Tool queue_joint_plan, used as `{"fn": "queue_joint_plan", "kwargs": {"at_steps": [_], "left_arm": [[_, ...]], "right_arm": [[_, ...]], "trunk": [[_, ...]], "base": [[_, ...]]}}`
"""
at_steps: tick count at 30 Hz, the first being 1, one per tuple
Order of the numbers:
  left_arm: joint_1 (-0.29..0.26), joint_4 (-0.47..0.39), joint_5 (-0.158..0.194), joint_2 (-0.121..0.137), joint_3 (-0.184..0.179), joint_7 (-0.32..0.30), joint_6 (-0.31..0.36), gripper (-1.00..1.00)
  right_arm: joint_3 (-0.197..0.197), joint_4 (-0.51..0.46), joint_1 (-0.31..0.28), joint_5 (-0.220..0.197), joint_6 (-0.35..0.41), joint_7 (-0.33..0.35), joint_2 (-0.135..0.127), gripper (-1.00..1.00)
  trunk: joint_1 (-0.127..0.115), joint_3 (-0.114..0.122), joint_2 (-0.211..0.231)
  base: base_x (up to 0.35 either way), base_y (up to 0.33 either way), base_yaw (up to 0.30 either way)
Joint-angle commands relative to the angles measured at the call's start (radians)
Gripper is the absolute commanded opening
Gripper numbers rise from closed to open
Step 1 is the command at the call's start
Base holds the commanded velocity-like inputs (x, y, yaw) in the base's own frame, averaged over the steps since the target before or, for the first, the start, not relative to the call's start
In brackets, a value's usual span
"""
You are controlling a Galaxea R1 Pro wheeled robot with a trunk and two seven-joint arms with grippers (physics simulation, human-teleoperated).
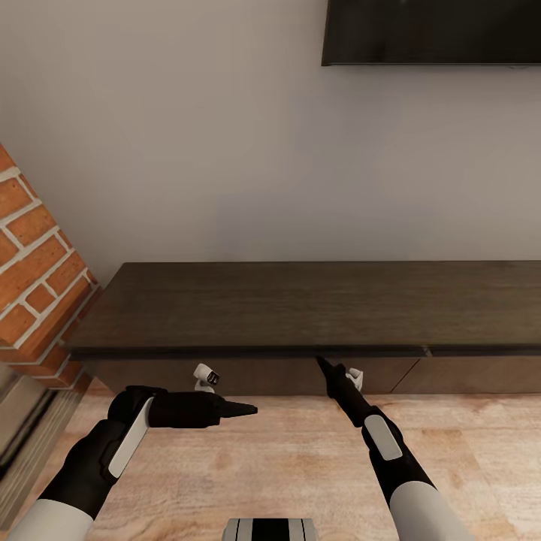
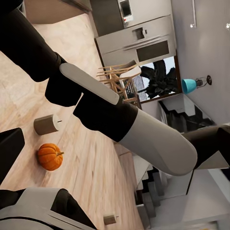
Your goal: Place each of the two pumpkins and all three candles from the living room inside a cabinet in the living room (use any cabinet), then make sure every cabinet is closed, and position the cauldron so it is next to a table in the living room.
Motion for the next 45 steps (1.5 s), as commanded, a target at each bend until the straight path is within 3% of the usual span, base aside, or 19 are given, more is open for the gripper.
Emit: {"fn": "queue_joint_plan", "kwargs": {"at_steps": [1, 45], "left_arm": [[-0.001, 0.000, 0.003, 0.001, -0.002, -0.001, 0.009, 1.00], [-0.001, 0.000, 0.003, 0.001, -0.002, -0.003, 0.009, 1.00]], "right_arm": [[-0.004, -0.012, -0.001, -0.026, 0.018, 0.008, 0.001, -1.00], [-0.011, -0.009, -0.001, -0.029, 0.017, 0.005, 0.001, -1.00]], "trunk": [[0.000, -0.001, 0.000], [0.000, -0.001, 0.000]], "base": [[0.000, 0.000, 0.000], [-0.064, 0.000, 0.000]]}}
